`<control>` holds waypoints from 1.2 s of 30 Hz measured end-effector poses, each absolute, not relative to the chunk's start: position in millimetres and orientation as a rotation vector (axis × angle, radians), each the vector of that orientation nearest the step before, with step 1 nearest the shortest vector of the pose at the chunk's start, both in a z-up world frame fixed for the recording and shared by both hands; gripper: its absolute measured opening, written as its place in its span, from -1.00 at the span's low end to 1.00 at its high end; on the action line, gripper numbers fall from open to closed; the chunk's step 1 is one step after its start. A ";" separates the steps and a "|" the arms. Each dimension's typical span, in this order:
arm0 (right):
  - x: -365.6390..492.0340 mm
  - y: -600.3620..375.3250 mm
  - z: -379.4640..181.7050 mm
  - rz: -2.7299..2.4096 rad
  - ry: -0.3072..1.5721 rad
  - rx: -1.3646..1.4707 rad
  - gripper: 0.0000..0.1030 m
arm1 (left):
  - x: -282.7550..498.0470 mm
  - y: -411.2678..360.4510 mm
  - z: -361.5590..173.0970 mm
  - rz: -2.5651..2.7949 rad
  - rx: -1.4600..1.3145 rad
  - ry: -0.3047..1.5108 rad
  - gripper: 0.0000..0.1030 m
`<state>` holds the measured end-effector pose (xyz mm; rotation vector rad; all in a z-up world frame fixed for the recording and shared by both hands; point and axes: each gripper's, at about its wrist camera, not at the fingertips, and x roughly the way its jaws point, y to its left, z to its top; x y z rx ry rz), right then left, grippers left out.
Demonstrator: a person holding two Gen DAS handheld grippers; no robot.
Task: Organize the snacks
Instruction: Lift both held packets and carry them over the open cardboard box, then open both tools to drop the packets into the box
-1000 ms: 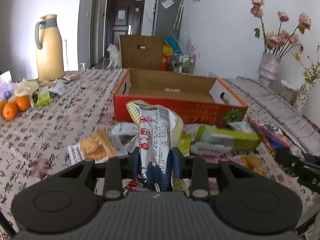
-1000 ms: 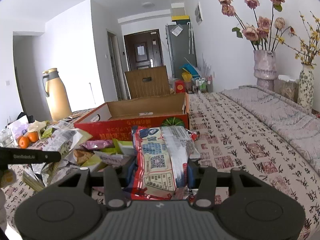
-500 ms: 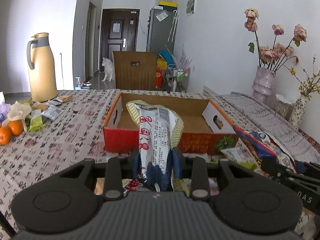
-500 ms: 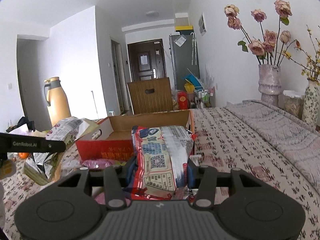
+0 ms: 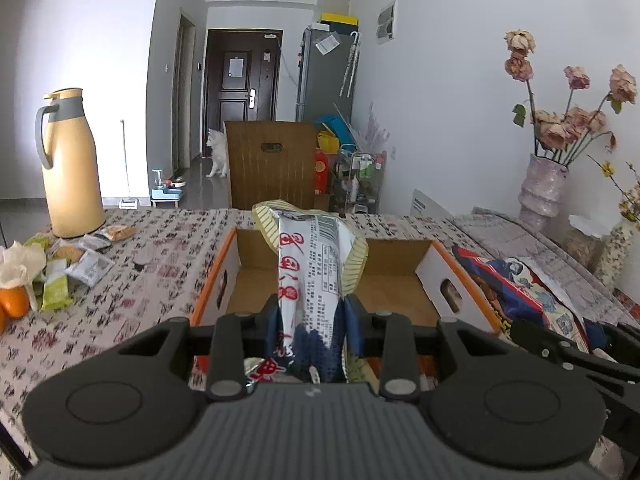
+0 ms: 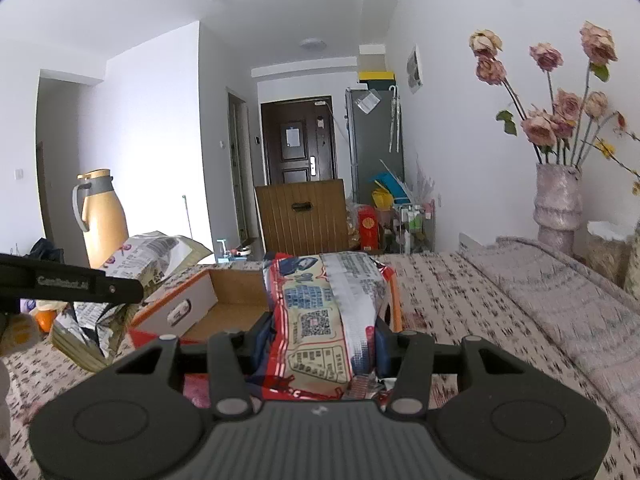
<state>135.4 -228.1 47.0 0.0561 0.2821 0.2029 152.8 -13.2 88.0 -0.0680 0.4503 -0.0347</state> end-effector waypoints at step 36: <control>308.0 -205.7 17.6 0.192 0.525 -0.002 0.44 | 283.8 -12.9 43.5 0.048 -0.070 0.548 0.46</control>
